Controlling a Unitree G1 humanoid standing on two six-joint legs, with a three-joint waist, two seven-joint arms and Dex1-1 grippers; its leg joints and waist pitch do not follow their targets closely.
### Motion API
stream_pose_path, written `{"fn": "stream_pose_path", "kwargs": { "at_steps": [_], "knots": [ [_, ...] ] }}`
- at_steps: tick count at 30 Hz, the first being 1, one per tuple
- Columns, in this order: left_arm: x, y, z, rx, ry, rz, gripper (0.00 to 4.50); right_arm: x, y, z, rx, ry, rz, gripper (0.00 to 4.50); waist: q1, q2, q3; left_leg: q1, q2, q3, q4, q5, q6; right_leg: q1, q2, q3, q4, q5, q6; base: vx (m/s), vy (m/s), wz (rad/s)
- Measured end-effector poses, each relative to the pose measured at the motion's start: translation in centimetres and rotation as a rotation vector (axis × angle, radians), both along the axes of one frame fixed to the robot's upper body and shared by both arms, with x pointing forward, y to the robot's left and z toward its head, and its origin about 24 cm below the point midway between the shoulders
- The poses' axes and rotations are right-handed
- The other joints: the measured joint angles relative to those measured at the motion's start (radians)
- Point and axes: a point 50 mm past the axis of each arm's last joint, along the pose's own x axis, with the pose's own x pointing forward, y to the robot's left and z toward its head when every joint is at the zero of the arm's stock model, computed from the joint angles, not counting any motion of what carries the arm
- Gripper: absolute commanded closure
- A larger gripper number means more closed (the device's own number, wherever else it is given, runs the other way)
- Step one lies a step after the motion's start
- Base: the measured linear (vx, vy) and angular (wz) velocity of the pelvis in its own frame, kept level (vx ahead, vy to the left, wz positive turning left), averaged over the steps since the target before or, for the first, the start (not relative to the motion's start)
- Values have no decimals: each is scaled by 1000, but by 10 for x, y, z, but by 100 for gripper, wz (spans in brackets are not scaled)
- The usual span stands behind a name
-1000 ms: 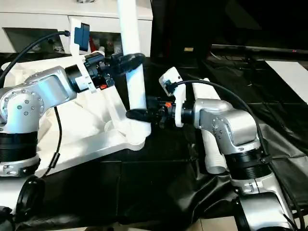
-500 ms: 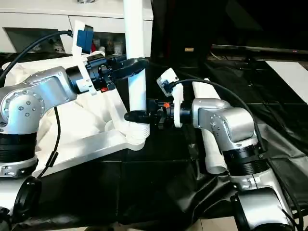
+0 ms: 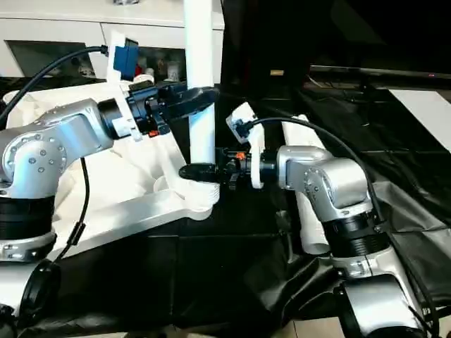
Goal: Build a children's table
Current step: Pick table leg
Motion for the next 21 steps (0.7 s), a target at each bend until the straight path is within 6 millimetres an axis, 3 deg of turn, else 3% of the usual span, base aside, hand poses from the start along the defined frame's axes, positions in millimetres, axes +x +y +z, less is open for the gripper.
{"fn": "stream_pose_path", "kwargs": {
  "at_steps": [3, 6, 21],
  "knots": [
    [0, 0, 0, 0, 0, -1, 271, 0, 0, -1, 2, 6, 0, 216, 0, 0, 0, 0, 0, 0, 0, 0, 0, 0, 0, 0, 0, 0, 0, 0, 0, 0],
    [0, 0, 0, 0, 1, -1, 271, 0, 1, -1, 5, 6, 3, 250, 0, 0, 0, 0, 0, 0, 0, 0, 0, 0, 0, 0, 0, 0, 0, 0, 0, 0],
    [0, 0, 0, -11, 0, 2, 271, 0, 5, -1, 22, -7, 2, 260, 0, 0, 0, 0, 0, 0, 0, 0, 0, 0, 0, 0, 0, 0, 0, 0, 0, 0]
  ]
}}
